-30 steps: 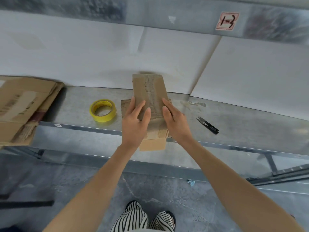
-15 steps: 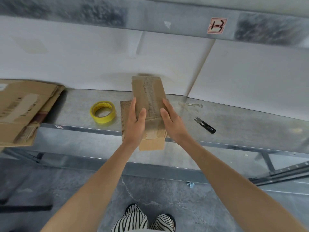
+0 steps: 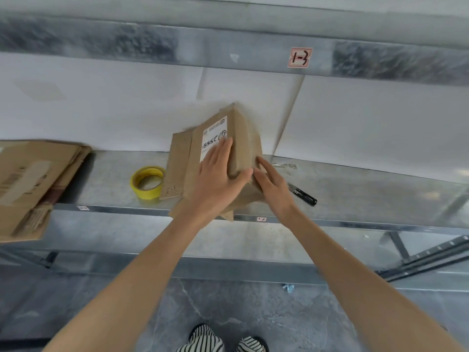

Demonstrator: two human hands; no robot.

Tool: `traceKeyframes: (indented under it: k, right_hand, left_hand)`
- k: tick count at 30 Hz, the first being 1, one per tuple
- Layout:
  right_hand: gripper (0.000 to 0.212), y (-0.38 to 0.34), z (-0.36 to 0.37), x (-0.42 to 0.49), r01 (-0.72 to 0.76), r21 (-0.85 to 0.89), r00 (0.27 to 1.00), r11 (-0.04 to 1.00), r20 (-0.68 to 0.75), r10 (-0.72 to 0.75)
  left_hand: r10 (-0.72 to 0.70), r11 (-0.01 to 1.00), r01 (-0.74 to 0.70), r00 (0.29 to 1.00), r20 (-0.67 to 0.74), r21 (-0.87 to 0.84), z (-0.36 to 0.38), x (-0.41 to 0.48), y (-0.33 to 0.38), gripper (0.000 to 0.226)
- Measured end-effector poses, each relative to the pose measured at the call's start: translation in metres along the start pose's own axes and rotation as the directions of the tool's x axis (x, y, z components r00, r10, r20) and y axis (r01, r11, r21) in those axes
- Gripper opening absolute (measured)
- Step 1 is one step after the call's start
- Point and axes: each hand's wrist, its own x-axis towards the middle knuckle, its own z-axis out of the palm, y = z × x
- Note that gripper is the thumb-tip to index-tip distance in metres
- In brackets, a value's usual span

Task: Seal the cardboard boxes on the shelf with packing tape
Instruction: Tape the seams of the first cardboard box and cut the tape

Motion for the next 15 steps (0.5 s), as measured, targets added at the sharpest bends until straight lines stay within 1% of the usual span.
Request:
traceKeyframes:
  k: [2, 3, 5, 6, 7, 9, 10, 12, 14, 15]
  right_hand:
    - [0.048, 0.001, -0.005, -0.002, -0.076, 0.082, 0.997, 0.994, 0.016, 0.075]
    - [0.046, 0.0, -0.008, -0.002, -0.098, 0.089, 0.995, 0.991, 0.016, 0.097]
    - [0.036, -0.003, -0.015, 0.0, -0.106, 0.053, 0.994, 0.993, 0.004, 0.106]
    - [0.032, -0.006, -0.018, 0.002, -0.102, 0.033, 0.995, 0.994, -0.009, 0.102]
    - [0.036, -0.009, -0.021, 0.004, -0.103, 0.024, 0.995, 0.994, -0.016, 0.103]
    - [0.061, -0.014, -0.023, 0.007, -0.142, 0.023, 0.99, 0.99, -0.002, 0.142]
    - [0.069, -0.015, -0.023, 0.008, -0.164, 0.016, 0.986, 0.986, 0.01, 0.164]
    - [0.072, -0.015, -0.022, 0.008, -0.183, -0.003, 0.983, 0.983, 0.018, 0.183]
    - [0.068, -0.015, -0.022, 0.008, -0.176, 0.02, 0.984, 0.984, -0.005, 0.176]
    - [0.065, -0.015, -0.024, 0.008, -0.172, 0.043, 0.985, 0.984, -0.025, 0.173]
  left_hand:
    - [0.034, 0.997, -0.04, 0.996, 0.081, 0.072, 0.002, 0.001, -0.001, 0.078]
    - [0.055, 0.994, -0.064, 0.993, 0.108, 0.091, 0.003, 0.001, 0.0, 0.079]
    - [0.093, 0.989, -0.11, 0.984, 0.151, 0.103, 0.006, 0.004, 0.001, 0.08]
    - [0.103, 0.989, -0.119, 0.98, 0.172, 0.083, 0.007, 0.005, 0.003, 0.08]
    - [0.102, 0.993, -0.112, 0.976, 0.193, 0.044, 0.008, 0.006, 0.004, 0.078]
    - [0.091, 0.996, -0.089, 0.971, 0.222, -0.019, 0.008, 0.009, 0.005, 0.071]
    - [0.093, 0.996, -0.091, 0.969, 0.228, -0.019, 0.008, 0.01, 0.005, 0.068]
    - [0.094, 0.996, -0.091, 0.97, 0.225, -0.024, 0.007, 0.009, 0.002, 0.062]
    - [0.055, 0.997, -0.043, 0.979, 0.195, -0.067, 0.003, 0.008, -0.003, 0.058]
    - [0.025, 0.998, -0.015, 0.984, 0.174, -0.061, 0.0, 0.008, -0.008, 0.056]
